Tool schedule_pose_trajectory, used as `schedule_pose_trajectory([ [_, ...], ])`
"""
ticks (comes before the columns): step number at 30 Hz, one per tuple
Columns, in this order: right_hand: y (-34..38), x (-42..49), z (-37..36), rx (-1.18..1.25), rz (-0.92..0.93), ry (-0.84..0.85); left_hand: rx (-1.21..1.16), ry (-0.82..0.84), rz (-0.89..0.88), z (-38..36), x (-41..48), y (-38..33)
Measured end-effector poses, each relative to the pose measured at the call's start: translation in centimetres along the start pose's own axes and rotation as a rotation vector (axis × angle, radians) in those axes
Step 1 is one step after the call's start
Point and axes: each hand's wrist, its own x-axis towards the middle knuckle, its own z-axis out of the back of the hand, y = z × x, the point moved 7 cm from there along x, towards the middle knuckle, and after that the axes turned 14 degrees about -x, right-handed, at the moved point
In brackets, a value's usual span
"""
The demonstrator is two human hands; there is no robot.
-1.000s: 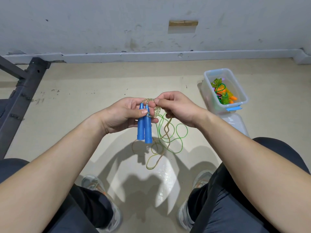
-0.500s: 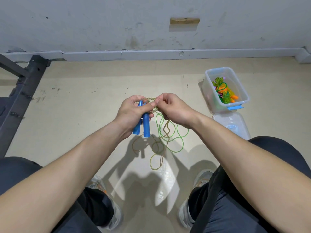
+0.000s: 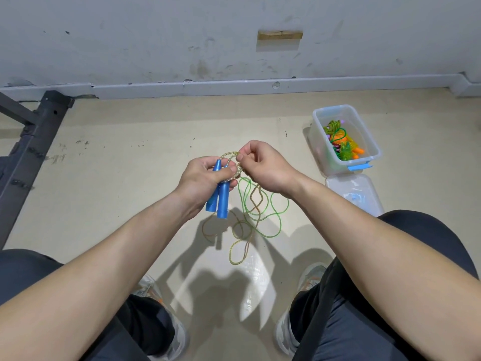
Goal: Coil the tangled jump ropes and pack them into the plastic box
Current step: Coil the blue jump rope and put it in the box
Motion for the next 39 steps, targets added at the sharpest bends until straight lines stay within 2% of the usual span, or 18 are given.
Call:
schedule_pose_trajectory([
  [7, 0.2, -0.3, -0.1, -0.170, 0.038, 0.024, 0.055, 0.082, 0.068, 0.1, 0.0, 0.1],
  [10, 0.5, -0.6, -0.3, -0.266, 0.058, 0.040, 0.016, 0.107, 0.166, 0.2, 0.0, 0.7],
  [14, 0.6, -0.6, -0.5, -0.276, 0.061, 0.077, -0.043, 0.154, 0.268, 0.1, -0.2, 1.1],
  [21, 0.4, -0.5, -0.7, -0.439, 0.076, 0.132, -0.066, 0.172, 0.336, -0.1, -0.4, 1.5],
  [25, -0.1, -0.7, -1.3, -0.434, 0.050, 0.153, -0.148, 0.213, 0.382, -0.4, -0.8, 1.6],
  [29, 0.0, -0.7, -1.5, -0.344, 0.064, 0.058, -0.187, 0.216, 0.363, -0.2, -0.7, 1.1],
  [35, 1.6, -1.8, -0.9, -0.233, 0.216, -0.272, -0.191, 0.214, 0.271, -0.3, -0.3, 0.4],
  [37, 2.1, -2.2, -0.6, -0.196, 0.207, -0.308, -0.185, 0.222, 0.253, -0.2, -0.2, -0.1],
  [39, 2.1, -2.2, -0.6, -0.131, 0.145, -0.268, -0.176, 0.204, 0.236, 0.1, -0.1, -0.2],
])
